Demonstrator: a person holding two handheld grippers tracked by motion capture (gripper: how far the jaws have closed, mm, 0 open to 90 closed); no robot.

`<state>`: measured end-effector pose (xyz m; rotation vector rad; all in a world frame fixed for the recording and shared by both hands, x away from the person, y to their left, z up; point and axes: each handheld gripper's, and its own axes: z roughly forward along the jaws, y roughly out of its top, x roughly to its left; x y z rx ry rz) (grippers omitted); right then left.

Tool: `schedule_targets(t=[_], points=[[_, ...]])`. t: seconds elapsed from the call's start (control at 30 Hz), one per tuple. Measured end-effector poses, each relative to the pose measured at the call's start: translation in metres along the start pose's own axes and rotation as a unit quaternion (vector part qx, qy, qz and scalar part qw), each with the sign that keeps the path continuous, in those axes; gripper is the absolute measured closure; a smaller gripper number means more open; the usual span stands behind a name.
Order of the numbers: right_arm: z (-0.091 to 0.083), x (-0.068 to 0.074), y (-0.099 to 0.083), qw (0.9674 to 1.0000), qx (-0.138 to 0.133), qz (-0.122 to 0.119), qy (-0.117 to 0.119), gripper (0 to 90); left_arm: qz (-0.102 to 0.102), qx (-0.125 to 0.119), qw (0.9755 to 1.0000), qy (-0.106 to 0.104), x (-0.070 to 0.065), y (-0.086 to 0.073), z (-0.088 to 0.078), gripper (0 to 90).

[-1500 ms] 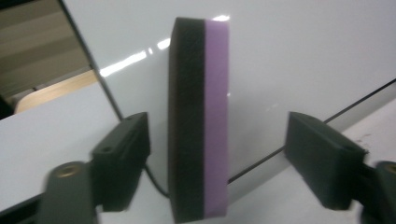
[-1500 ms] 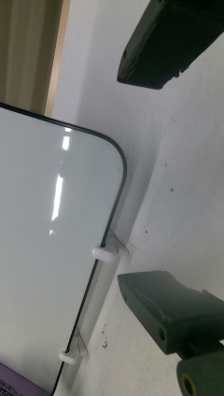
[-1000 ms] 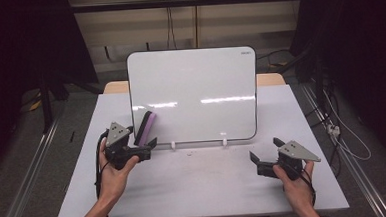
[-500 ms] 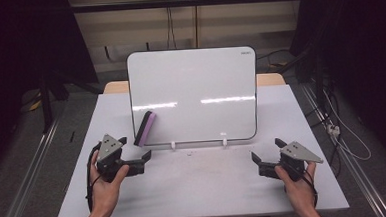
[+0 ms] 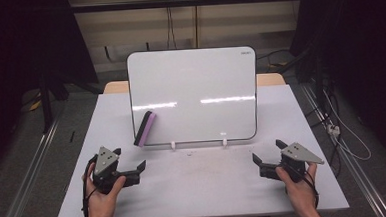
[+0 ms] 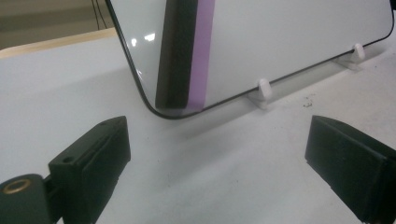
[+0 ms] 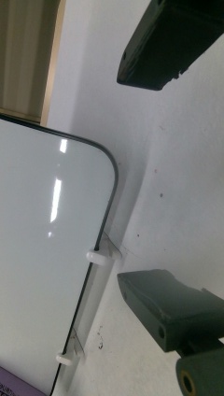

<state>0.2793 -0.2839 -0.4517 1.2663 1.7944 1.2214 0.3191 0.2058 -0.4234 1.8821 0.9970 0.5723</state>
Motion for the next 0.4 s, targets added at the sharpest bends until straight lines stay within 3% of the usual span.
schedule_targets(t=[0.1, 0.2, 0.4], points=[[-0.0007, -0.0002, -0.0013, 1.0, 0.002, 0.001, 0.002, 4.8, -0.018, -0.002, 0.9998, -0.008, 0.0012, -0.0067, -0.0025, 6.4], [-0.0025, 0.0009, -0.0006, 1.0, -0.001, 0.0, 0.005, 4.8, -0.009, -0.016, 0.9997, 0.015, 0.0006, -0.0092, -0.0071, 6.2], [-0.0031, 0.0005, -0.0005, 1.0, -0.004, 0.003, 0.004, 4.8, -0.017, -0.011, 0.9997, 0.01, 0.0036, -0.0106, -0.0051, 6.2]])
